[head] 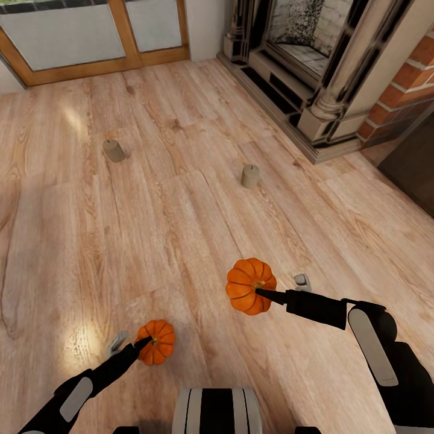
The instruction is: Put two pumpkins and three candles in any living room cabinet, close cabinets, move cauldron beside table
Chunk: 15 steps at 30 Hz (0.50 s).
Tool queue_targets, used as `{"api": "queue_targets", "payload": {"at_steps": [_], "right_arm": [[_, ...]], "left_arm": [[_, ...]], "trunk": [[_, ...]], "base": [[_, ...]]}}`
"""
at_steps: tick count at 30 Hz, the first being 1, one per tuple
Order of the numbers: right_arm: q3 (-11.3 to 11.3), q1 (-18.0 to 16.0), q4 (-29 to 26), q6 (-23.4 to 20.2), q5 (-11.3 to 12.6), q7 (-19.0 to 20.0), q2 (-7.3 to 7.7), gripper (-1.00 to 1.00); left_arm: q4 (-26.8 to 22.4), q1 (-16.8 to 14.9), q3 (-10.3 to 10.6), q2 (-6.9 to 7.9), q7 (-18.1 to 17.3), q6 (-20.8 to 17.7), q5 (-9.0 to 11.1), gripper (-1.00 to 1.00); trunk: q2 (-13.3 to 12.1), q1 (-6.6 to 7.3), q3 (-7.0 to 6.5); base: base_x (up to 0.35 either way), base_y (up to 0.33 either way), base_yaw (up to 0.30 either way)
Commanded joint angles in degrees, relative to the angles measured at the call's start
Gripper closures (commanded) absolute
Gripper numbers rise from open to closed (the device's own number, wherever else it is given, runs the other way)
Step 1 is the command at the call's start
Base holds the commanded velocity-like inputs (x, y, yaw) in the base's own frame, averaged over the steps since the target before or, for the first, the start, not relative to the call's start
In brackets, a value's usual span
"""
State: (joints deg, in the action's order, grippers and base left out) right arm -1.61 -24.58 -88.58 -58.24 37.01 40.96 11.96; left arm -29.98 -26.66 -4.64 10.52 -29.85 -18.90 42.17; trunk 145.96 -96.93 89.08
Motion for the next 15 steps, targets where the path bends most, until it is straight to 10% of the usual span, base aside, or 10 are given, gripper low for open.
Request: {"api": "queue_targets", "payload": {"at_steps": [1, 11, 12, 15], "right_arm": [[-0.06, -0.03, -0.01, -0.29, -0.09, 0.26, 0.0, 1.0], [-0.06, -0.03, -0.01, -0.29, -0.09, 0.26, 0.0, 1.0], [-0.06, -0.03, -0.01, -0.29, -0.09, 0.26, 0.0, 1.0], [-0.06, -0.03, -0.01, -0.29, -0.09, 0.26, 0.0, 1.0]], "left_arm": [[0.15, 0.03, 0.09, -0.05, 2.33, -0.22, -0.78, -1.0], [0.12, 0.03, 0.08, -0.06, 2.29, -0.22, -0.77, -1.0], [0.11, 0.03, 0.08, -0.06, 2.28, -0.22, -0.77, 1.0], [0.11, 0.03, 0.08, -0.06, 2.31, -0.2, -0.77, 1.0]], "trunk": [[0.01, -0.01, 0.04], [0.01, -0.01, 0.04], [0.01, -0.01, 0.04], [0.01, -0.01, 0.04]], "base": [[0.0, 0.0, 0.0], [0.0, 0.0, 0.0], [0.0, 0.0, 0.0], [0.0, 0.0, 0.0]]}}
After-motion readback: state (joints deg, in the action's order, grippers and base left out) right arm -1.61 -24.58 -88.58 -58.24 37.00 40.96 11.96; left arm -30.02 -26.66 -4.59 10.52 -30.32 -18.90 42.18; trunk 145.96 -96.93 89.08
